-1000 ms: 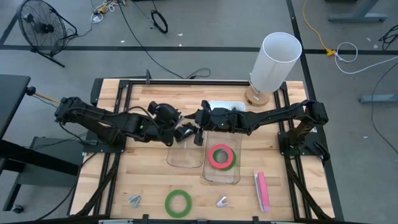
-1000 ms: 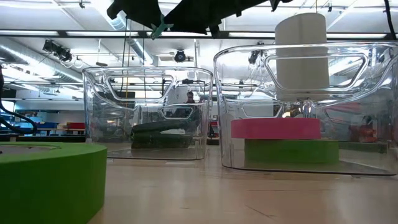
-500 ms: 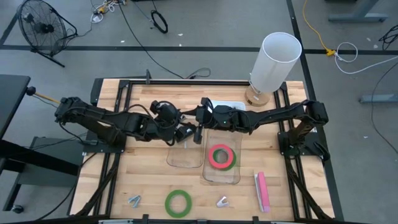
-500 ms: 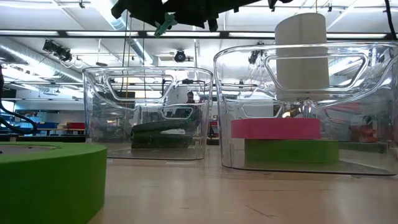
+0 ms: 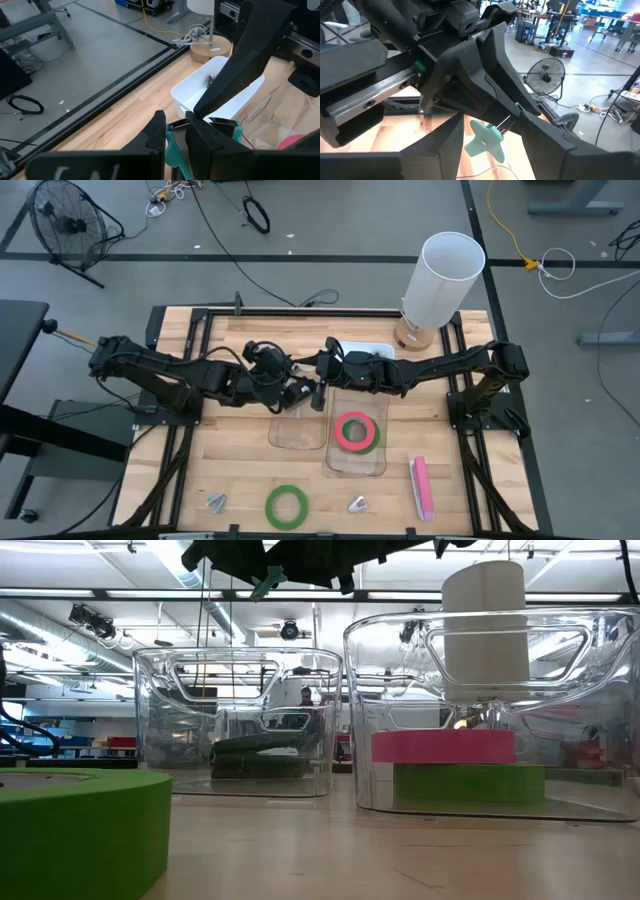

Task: Pick and place Stapler, Stapler remover, tape
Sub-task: Put the green staple remover into the white bin

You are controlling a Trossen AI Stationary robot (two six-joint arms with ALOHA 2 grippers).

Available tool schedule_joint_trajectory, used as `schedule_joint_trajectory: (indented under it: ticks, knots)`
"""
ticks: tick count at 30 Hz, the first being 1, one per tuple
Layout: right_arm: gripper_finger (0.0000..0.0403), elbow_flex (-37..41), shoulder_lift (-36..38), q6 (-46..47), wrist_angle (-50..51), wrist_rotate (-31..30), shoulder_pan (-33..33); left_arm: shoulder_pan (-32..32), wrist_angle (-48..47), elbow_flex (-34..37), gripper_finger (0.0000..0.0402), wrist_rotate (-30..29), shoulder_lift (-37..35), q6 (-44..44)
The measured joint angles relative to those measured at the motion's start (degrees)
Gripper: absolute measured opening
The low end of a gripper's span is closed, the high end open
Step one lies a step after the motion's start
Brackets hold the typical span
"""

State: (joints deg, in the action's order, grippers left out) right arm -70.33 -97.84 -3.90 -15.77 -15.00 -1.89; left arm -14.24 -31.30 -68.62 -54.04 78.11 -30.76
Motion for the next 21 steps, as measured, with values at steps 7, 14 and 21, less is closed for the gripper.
schedule_joint_trajectory:
  ticks: [7, 14, 21]
  knots:
    - [0.0197, 0.14, -0.16, 0.89, 1.34, -1.42, 1.17, 0.0, 0.69, -0.02, 0.005, -0.77, -0.11, 0.77]
    - [0.0195, 0.37, -0.46, 2.82, 1.11, 2.54, 1.98, -0.02, 4.16, -0.22, 0.005, -0.74, -0.34, 3.74]
    - [0.0186, 0.39, -0.46, 2.95, -1.09, 3.15, 1.95, -0.07, 4.77, -0.28, 0.005, -0.2, -0.36, 4.1]
